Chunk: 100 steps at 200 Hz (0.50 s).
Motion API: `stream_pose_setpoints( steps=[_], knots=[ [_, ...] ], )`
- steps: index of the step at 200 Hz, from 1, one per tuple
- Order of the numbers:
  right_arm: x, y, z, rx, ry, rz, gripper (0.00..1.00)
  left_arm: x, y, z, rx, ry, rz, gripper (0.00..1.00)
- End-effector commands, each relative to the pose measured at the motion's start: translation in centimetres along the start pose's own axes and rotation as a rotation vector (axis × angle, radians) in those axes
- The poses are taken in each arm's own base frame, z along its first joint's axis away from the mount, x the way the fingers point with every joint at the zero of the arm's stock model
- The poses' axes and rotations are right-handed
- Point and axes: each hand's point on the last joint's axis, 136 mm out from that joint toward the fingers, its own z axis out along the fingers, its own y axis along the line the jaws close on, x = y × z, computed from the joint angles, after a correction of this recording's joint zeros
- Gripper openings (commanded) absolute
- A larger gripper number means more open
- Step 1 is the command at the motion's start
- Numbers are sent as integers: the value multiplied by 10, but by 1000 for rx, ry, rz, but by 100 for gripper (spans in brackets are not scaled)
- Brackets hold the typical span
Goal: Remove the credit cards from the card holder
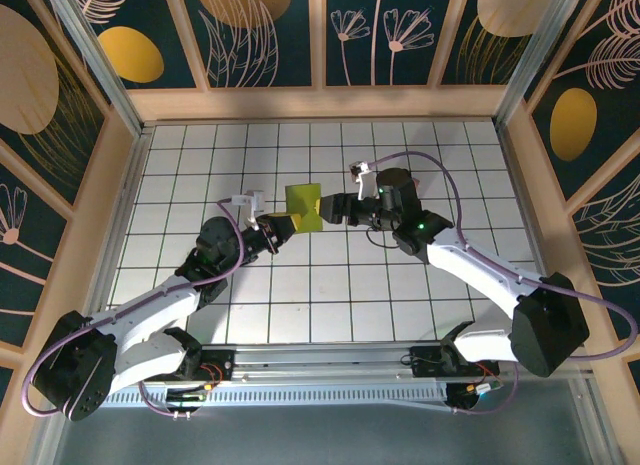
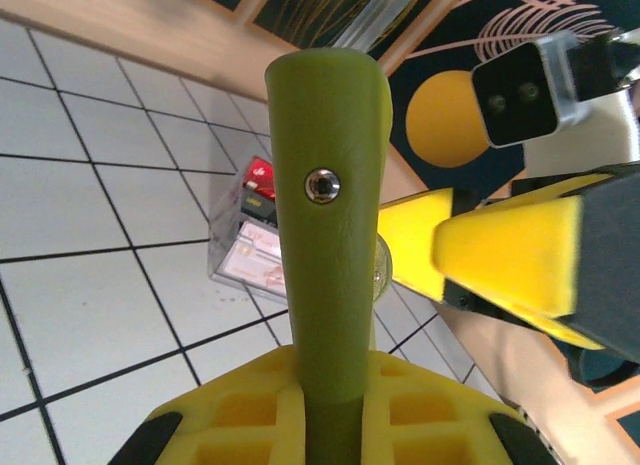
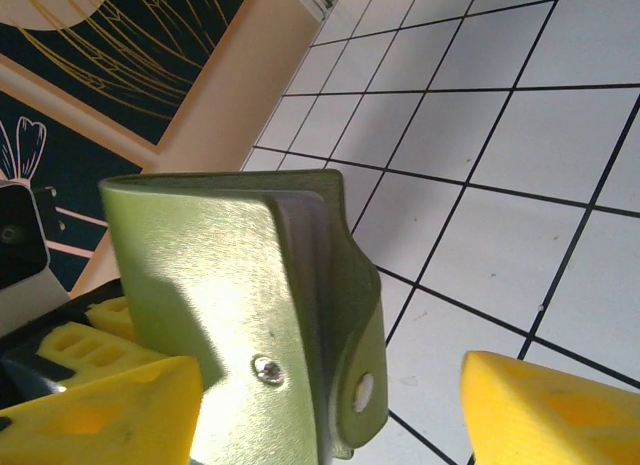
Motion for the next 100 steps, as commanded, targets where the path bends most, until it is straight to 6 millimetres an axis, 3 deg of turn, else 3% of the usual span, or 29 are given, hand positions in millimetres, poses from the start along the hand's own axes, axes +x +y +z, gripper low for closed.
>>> stream_pose_setpoints(
  steps=[1, 61, 100],
  knots=[
    [0, -3, -3, -16, -14, -25, 61, -30, -38, -6, 141, -86, 63, 0],
    [-3, -3, -27, -71, -57, -20, 47, -36, -56, -13, 232, -120, 44, 0],
    [-4, 24, -43, -213, -76, -64, 47, -36, -70, -14, 308, -98, 34, 0]
  ],
)
